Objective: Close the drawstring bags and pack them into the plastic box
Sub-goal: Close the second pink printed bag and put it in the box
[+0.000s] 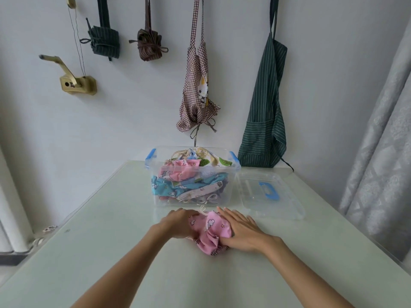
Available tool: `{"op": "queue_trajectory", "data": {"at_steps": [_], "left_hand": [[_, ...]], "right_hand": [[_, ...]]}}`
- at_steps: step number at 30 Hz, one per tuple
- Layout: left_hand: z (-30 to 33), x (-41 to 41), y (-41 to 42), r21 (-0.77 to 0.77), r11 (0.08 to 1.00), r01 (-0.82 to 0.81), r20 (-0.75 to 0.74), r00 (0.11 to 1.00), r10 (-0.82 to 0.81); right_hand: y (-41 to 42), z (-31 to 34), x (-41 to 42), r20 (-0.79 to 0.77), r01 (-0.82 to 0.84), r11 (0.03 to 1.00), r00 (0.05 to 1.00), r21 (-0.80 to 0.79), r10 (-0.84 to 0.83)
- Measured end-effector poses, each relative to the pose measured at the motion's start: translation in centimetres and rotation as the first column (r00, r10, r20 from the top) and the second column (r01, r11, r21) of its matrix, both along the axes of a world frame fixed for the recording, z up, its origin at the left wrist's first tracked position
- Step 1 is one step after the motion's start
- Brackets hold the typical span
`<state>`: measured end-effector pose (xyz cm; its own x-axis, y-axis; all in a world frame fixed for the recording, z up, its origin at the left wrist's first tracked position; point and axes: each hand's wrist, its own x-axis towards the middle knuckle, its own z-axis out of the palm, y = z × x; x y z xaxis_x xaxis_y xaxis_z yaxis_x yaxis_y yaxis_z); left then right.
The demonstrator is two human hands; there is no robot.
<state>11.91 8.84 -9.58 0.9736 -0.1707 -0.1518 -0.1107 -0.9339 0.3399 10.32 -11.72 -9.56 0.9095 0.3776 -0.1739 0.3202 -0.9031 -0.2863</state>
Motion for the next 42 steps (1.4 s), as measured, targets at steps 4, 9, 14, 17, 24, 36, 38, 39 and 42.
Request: {"op": "queue_trajectory", "data": {"at_steps": [4,9,14,17,24,36,38,39,42], "left_hand": [[0.2,-1.6,-1.1,-0.008,0.997,-0.074,0.063,0.995,0.074],[1.0,-4.2,-1.8,0.103,0.995,-0.016,0.141,0.99,0.002],[5.5,-6.1,-0.8,0.006,0.997,0.077,0.179,0.981,-0.077],[9.6,-6.4,1.0,-0.104,0.992,0.068,0.243,0.969,-0.041],[18.1,-0.9,4.1,-0.2,0.978,0.056,0.487,0.872,0.05],[15.4,12.2,5.0,-0.04,0.997,0.071,-0.076,0.994,-0.074],[15.2,12.7,4.4,-0.024,0.997,0.079,-0.11,0.991,-0.082],[15.3,12.9,4.1,-0.043,0.996,0.072,-0.101,0.992,-0.076],[15.8,14.0,3.4,-0.037,0.999,0.017,-0.042,0.999,-0.019]], "right_hand": [[1.5,0.4,0.0,0.017,-0.007,1.0,1.0,-0.02,0.007],[1.4,0.6,-2.8,0.201,-0.003,1.0,0.98,0.017,-0.001],[0.9,3.3,-4.6,0.078,0.039,0.943,0.995,0.33,-0.069],[1.9,6.4,-4.3,0.024,0.068,0.857,0.995,0.511,-0.093],[5.2,13.9,3.3,0.36,-0.048,0.835,0.915,0.549,-0.184],[6.1,13.6,14.1,-0.082,-0.009,0.998,0.997,0.058,0.014],[5.8,14.5,14.0,0.067,-0.02,1.0,0.998,0.017,0.019],[5.8,14.5,14.1,0.13,-0.035,0.999,0.991,0.024,0.032],[6.2,14.5,14.8,0.157,-0.077,0.997,0.985,0.027,0.072]]}}
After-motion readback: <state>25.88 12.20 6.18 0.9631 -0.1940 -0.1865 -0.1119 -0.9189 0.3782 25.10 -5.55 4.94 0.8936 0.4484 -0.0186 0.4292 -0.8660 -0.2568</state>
